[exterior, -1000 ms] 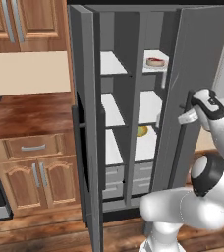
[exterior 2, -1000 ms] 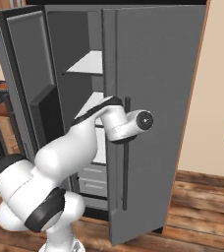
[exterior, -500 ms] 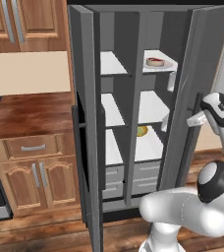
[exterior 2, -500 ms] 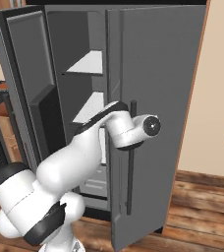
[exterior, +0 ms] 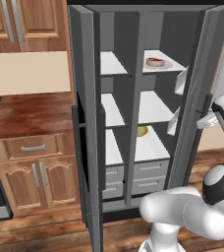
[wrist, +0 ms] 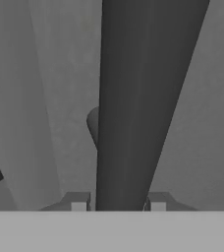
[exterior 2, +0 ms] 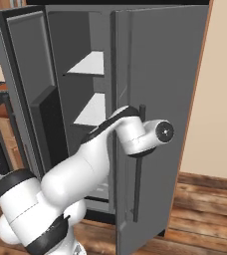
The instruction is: Retrieve the steak from the fridge and place it on the saucepan with marinade on the stove.
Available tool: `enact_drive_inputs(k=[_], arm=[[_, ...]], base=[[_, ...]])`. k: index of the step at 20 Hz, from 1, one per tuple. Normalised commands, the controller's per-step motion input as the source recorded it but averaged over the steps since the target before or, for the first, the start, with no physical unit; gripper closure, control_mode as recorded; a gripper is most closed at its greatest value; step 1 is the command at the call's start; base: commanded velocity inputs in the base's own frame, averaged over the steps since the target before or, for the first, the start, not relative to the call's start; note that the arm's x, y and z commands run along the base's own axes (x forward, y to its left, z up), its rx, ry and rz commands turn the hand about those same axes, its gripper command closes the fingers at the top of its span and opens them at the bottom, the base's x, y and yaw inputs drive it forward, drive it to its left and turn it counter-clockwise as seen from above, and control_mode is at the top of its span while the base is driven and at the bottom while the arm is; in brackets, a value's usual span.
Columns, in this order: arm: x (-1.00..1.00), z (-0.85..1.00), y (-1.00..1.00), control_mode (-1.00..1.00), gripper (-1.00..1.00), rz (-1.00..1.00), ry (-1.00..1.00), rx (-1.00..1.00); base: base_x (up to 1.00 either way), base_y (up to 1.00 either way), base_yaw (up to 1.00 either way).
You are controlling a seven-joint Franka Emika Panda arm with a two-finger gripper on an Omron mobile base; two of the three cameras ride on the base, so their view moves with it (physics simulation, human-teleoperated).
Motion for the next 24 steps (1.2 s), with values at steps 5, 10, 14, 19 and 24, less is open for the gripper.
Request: enact_drive_inputs(k=[5, 10, 14, 19, 24], arm=[[-0.26, -0.23, -0.09, -1.0, 1.0, -0.01, 0.0, -0.04], [-0.32, -0.27, -0.15, -1.0, 1.0, -0.02, 0.0, -0.05], [-0.33, -0.26, -0.28, -1.0, 1.0, -0.03, 0.0, -0.04], [-0.34, -0.23, -0.4, -1.0, 1.0, -0.02, -0.01, -0.03], [-0.33, -0.2, -0.41, -1.0, 1.0, -0.02, -0.01, -0.03]], base=[[0.0, 0.0, 0.0], [0.0, 0.0, 0.0], [0.0, 0.0, 0.0], [0.0, 0.0, 0.0], [0.0, 0.0, 0.0]])
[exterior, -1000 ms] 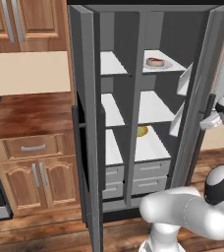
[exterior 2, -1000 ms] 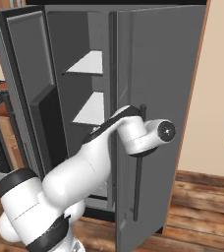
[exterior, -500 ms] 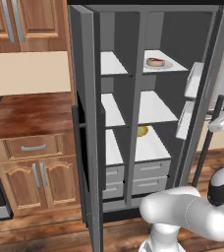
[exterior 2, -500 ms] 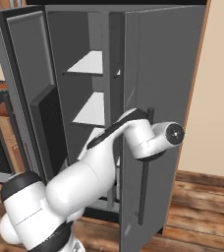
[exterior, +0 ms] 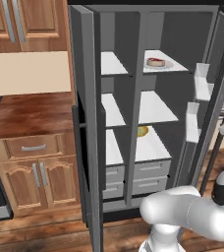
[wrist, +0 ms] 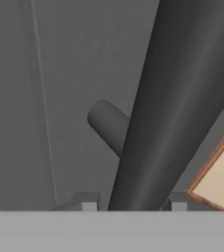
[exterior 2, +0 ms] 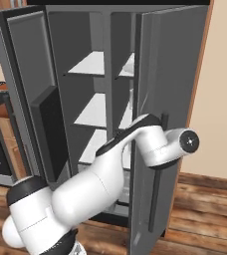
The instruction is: Retrieve the steak from the fridge and place it on the saucepan with marinade on the stove.
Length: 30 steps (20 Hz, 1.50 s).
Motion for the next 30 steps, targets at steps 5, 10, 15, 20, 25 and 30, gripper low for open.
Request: enact_drive_inputs(k=[5, 10, 15, 20, 25, 30], arm=[[-0.3, -0.17, -0.42, -1.0, 1.0, -0.02, 0.0, -0.02], [-0.18, -0.07, -0.35, -1.0, -1.0, -0.03, -0.01, -0.01], [-0.11, -0.07, -0.06, -1.0, -1.0, -0.08, -0.03, 0.0], [-0.24, -0.16, -0.12, -1.0, -1.0, -0.1, -0.14, -0.02], [-0.47, -0.08, -0.34, -1.0, -1.0, -0.18, -0.22, -0.01], [-0.88, 0.03, 0.0, -1.0, -1.0, -0.19, -0.17, 0.0]], base=[[0.0, 0.0, 0.0], [0.0, 0.0, 0.0], [0.0, 0.0, 0.0], [0.0, 0.0, 0.0], [0.0, 0.0, 0.0], [0.0, 0.0, 0.0]])
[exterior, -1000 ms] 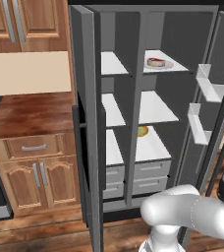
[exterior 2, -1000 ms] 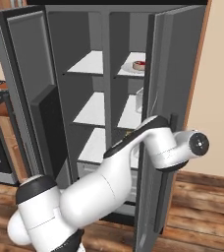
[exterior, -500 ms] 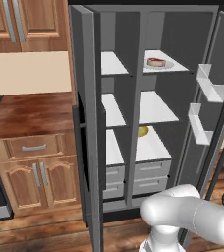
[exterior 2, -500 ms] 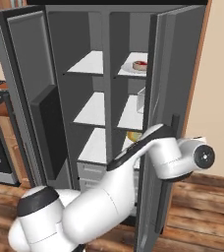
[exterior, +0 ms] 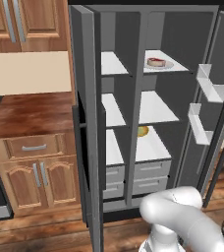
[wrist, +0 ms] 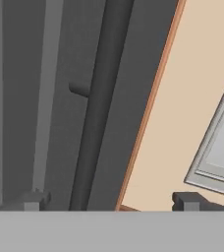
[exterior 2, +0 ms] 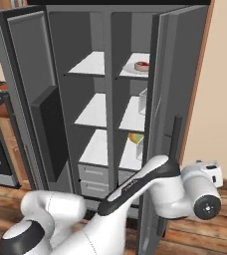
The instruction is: Retrieve the steak from the fridge and place it on the saucepan with marinade on the stove.
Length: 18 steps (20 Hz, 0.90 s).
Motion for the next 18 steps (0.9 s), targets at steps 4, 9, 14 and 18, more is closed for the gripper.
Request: enact_drive_inputs(k=[4, 9, 14, 18], arm=[[-0.67, 0.06, 0.38, -1.0, -1.0, -0.1, -0.04, -0.02], [-0.3, 0.0, 0.9, -1.0, -1.0, -0.05, 0.0, -0.13], [-0.12, 0.0, 1.0, -1.0, -1.0, -0.02, -0.01, -0.17], [-0.27, 0.01, 0.96, -1.0, -1.0, 0.0, -0.07, -0.2]], base=[[0.0, 0.0, 0.0], [0.0, 0.0, 0.0], [0.0, 0.0, 0.0], [0.0, 0.0, 0.0]])
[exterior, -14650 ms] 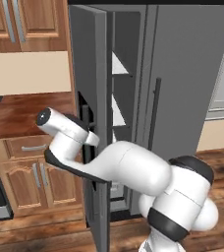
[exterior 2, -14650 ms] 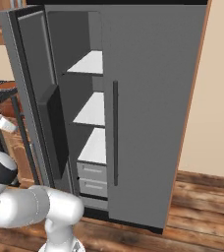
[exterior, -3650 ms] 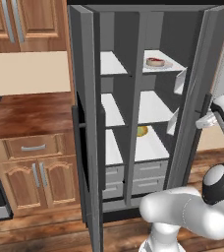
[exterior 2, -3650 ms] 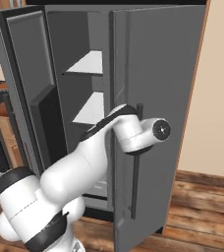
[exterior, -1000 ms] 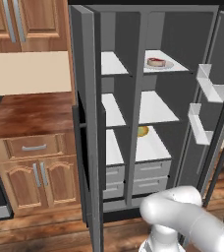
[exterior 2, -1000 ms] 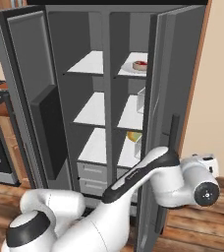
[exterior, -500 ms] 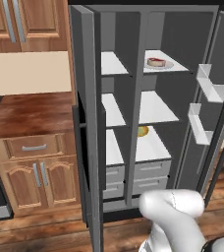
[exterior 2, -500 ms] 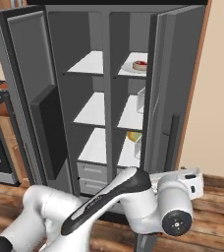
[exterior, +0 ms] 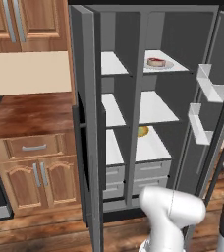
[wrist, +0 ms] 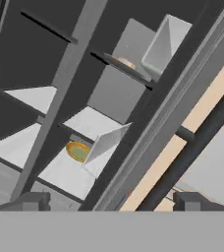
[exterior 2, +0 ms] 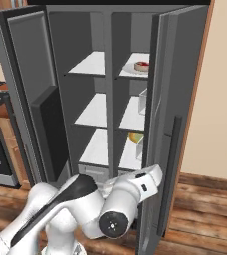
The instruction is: Retrieve the steak from the fridge and place it on the saucepan with marinade on the stove.
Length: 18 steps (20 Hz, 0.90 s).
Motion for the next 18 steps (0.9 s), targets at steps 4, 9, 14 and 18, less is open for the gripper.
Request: enact_drive_inputs(k=[4, 9, 14, 18], arm=[[-0.52, 0.12, 0.79, -1.0, -1.0, 0.0, -0.12, -0.29], [-0.26, 0.09, 0.63, -1.0, -1.0, 0.0, -0.05, -0.31], [0.0, 0.06, 0.62, -1.0, -1.0, 0.0, -0.03, -0.3], [0.0, 0.0, 0.74, -1.0, -1.0, 0.0, -0.04, -0.27]], base=[[0.0, 0.0, 0.0], [0.0, 0.0, 0.0], [0.0, 0.0, 0.0], [0.0, 0.0, 0.0]])
